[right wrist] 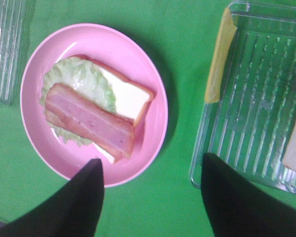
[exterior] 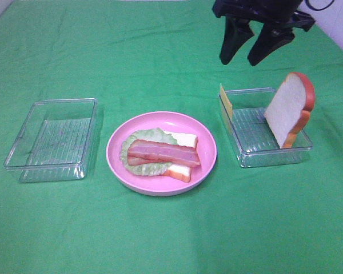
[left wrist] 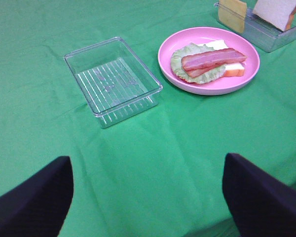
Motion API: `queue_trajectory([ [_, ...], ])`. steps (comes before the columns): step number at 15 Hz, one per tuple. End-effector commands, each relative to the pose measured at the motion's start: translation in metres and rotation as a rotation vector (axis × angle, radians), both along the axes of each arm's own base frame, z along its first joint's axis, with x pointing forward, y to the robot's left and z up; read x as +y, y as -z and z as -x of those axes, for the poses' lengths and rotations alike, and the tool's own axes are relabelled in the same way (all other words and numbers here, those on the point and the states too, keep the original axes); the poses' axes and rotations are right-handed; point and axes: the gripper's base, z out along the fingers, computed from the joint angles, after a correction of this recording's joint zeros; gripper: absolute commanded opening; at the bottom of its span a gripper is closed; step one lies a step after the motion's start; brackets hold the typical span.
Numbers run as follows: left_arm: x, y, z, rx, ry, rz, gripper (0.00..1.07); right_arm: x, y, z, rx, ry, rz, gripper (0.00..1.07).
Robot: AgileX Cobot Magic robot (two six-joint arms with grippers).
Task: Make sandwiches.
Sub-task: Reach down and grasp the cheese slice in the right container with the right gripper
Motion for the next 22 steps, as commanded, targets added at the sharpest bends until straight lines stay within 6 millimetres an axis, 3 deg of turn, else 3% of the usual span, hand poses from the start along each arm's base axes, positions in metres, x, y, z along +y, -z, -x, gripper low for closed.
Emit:
queue_trajectory([
  [1,0.001,0.001,0.002,-0.023,0.004,0.011,0.79,0.009,0.018,-0.012,0.093,0.014,0.03,0.56],
  [9,0.001,0.001,0.002,-0.023,0.004,0.011,0.79,0.018,0.089,-0.047,0.18,0.063,0.078,0.55],
  [19,0.001,0.001,0.002,-0.023,0.004,0.011,0.79,0.016,0.106,-0.059,0.102,0.08,0.122,0.5],
  [22,0.001,0.001,0.002,-0.023,0.004,0.011,0.79,0.016,0.112,-0.06,0.114,0.079,0.127,0.43],
])
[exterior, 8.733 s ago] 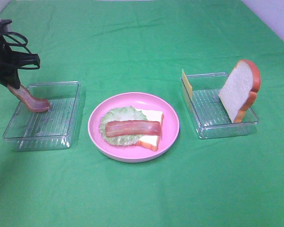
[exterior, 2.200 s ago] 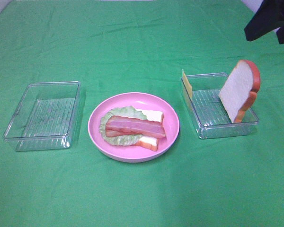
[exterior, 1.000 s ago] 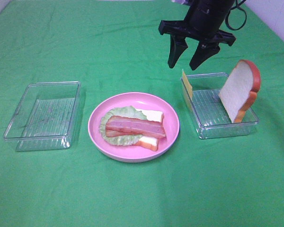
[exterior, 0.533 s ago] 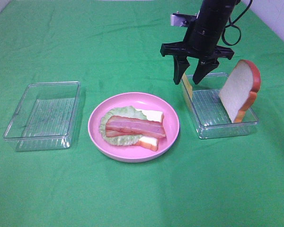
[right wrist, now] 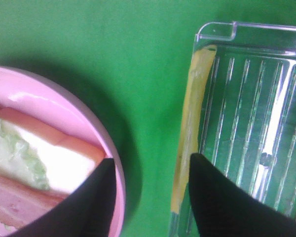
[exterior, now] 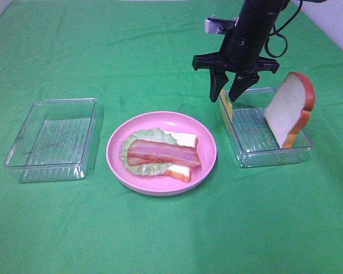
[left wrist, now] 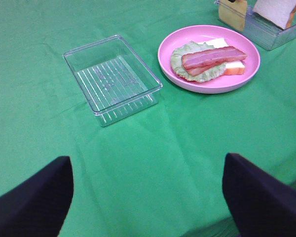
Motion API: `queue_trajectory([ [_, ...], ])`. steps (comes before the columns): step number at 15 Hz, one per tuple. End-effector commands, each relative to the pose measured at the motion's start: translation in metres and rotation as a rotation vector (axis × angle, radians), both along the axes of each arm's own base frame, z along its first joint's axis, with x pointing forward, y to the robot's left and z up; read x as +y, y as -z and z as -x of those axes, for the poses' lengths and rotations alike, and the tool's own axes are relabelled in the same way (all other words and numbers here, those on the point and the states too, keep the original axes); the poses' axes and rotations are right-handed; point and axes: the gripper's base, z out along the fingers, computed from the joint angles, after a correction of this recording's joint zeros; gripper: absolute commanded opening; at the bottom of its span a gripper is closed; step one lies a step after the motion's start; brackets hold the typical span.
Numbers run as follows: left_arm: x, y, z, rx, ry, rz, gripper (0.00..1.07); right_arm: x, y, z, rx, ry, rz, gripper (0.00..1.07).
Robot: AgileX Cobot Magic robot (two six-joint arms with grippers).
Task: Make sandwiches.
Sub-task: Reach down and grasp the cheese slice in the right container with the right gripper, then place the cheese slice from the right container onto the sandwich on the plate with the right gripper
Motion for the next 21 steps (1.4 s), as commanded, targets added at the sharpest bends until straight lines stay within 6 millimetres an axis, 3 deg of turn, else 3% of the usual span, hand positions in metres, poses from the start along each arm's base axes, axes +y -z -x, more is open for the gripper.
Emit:
queue_trajectory([
  [1,0.001,0.0,0.002,-0.027,0.004,0.013,0.79,-0.001,0.006,-0.001,0.011,0.008,0.01,0.43],
  [7,0.001,0.0,0.002,-0.027,0.004,0.013,0.79,-0.002,0.007,-0.002,0.002,0.007,0.018,0.4],
  [11,0.001,0.0,0.002,-0.027,0.004,0.013,0.79,-0.003,0.007,-0.002,0.004,0.003,0.03,0.2],
  [13,0.001,0.0,0.002,-0.027,0.004,0.013,0.79,-0.004,0.007,-0.002,0.003,0.005,0.038,0.03],
  [14,0.001,0.0,0.002,-0.027,0.004,0.013,0.79,-0.004,0.007,-0.002,0.003,0.005,0.038,0.0],
  [18,0.001,0.0,0.002,-0.027,0.004,0.013,0.79,-0.004,0.006,-0.002,0.003,0.004,0.039,0.0],
  [21,0.001,0.0,0.002,-0.027,0.004,0.013,0.79,-0.004,-0.017,-0.003,-0.021,-0.004,0.032,0.0],
])
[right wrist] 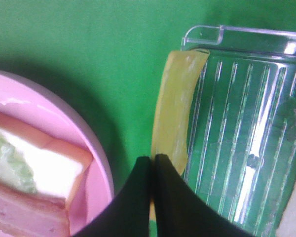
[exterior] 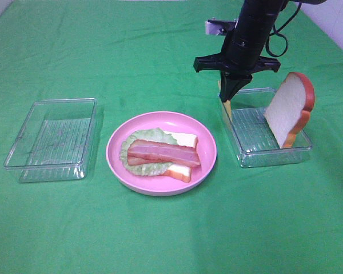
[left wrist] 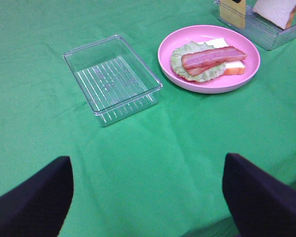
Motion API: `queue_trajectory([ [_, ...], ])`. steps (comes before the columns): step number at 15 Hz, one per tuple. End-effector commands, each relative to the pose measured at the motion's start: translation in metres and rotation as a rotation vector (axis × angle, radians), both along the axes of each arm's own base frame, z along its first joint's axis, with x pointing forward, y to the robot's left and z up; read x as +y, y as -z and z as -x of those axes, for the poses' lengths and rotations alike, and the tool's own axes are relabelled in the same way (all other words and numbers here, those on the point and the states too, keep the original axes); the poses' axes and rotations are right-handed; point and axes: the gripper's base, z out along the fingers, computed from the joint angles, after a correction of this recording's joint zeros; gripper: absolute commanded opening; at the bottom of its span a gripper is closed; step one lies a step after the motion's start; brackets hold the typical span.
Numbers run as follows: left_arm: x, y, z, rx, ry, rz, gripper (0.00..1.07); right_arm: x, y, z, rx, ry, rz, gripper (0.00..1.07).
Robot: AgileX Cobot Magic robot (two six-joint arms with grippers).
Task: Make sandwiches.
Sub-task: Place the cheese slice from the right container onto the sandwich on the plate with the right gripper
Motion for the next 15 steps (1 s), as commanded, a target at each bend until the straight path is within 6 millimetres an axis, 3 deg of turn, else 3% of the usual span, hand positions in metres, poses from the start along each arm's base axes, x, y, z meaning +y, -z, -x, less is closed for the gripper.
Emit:
queue_trajectory([
  [1,0.001,0.0,0.002,-0.026,0.004,0.013,0.79,-0.002,-0.027,0.003,-0.032,-0.002,-0.003,0.0],
  [5,0.001,0.0,0.002,-0.026,0.004,0.013,0.79,0.005,-0.077,0.024,-0.035,-0.072,-0.156,0.0],
  [7,0.001,0.0,0.002,-0.026,0.004,0.013,0.79,0.018,-0.086,0.029,-0.009,-0.105,-0.324,0.0],
  [11,0.001,0.0,0.002,-0.026,0.004,0.013,0.79,0.07,-0.065,0.062,0.115,-0.261,-0.479,0.0],
  [15,0.001,0.0,0.002,-0.026,0.004,0.013,0.79,0.108,-0.037,0.086,0.136,-0.31,-0.473,0.0],
])
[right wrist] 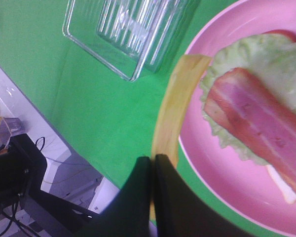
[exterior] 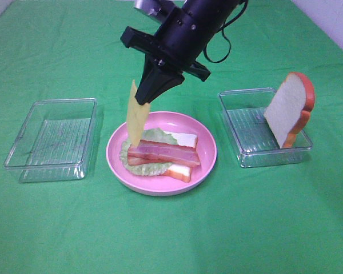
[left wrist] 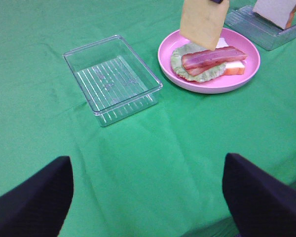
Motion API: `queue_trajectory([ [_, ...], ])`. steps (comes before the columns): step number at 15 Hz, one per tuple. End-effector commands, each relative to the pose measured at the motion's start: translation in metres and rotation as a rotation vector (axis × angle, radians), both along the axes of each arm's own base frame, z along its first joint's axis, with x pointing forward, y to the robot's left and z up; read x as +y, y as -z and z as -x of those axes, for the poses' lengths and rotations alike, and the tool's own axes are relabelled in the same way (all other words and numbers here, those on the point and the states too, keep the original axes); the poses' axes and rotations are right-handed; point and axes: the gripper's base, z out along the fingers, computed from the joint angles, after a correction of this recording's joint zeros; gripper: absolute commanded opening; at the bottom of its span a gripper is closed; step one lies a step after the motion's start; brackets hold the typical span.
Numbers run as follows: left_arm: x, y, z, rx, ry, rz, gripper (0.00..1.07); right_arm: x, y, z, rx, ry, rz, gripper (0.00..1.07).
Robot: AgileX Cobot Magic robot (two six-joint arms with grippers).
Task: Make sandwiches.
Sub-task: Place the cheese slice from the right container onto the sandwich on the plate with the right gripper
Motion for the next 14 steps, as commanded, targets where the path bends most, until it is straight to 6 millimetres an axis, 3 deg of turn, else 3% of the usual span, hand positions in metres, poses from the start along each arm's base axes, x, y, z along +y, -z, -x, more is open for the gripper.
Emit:
queue_trajectory([
  [1,0.001,0.0,0.002,-0.026,0.004,0.013,0.79,0.011,0.015,0.007,-0.001,-0.01,0.006,0.0],
  [5,0.001,0.0,0.002,-0.026,0.004,0.013,0.79,0.01,0.056,-0.002,-0.006,0.025,0.115,0.0],
  [9,0.001,0.0,0.002,-0.026,0.004,0.013,0.79,-0.006,0.064,-0.011,-0.089,0.083,0.321,0.0],
  [14,0.001,0.0,0.002,-0.026,0.004,0.013,0.79,-0.011,0.066,-0.013,-0.115,0.097,0.378,0.03],
])
